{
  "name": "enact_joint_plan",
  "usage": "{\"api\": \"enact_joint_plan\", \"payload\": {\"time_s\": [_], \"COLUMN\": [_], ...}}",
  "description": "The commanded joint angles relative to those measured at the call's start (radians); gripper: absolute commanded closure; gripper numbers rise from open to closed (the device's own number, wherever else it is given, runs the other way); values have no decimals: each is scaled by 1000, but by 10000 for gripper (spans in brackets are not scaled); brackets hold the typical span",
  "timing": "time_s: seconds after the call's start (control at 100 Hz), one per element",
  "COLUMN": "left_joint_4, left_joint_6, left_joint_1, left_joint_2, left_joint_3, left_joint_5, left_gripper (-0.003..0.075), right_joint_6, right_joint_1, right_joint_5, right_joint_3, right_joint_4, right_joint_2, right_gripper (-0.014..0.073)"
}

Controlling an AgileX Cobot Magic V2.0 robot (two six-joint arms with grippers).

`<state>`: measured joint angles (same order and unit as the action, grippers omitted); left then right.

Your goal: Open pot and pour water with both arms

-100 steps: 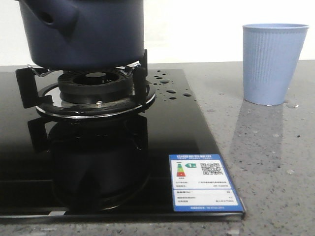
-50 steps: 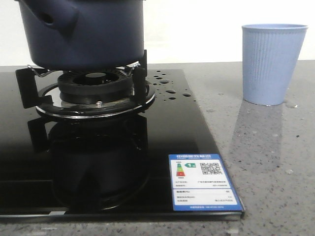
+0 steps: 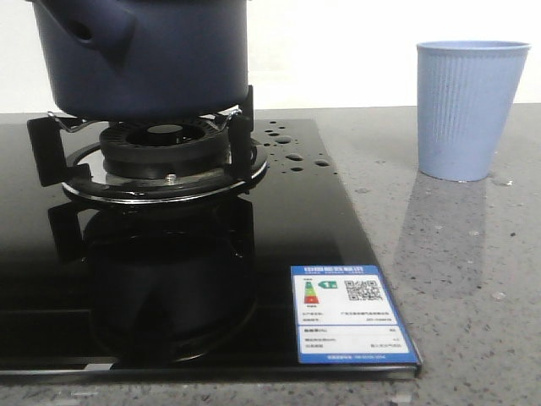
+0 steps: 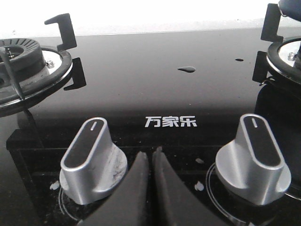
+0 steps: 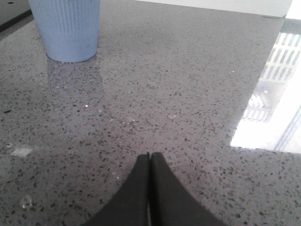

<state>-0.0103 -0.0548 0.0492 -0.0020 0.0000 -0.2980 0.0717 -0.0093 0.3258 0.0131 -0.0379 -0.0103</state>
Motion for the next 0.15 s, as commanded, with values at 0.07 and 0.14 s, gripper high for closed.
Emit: {"api": "enact_joint_plan", "payload": {"time_s": [0.07,0.14], "left_joint_4": [-10,-10], "left_joint_6": [12,12], "left_joint_1": [-1,-1], "left_joint_2": [-28,-28], "left_joint_3": [39,39], "left_joint_5": [73,73], "left_gripper": [739,740], "right_joint_6": [14,14], "right_joint_1": [-7,-7], "right_joint_5": [-13,-13], "right_joint_3": [6,6], "right_joint_4": [-1,-1], "right_joint_2": [-22,-22], "right_gripper": [667,667]}}
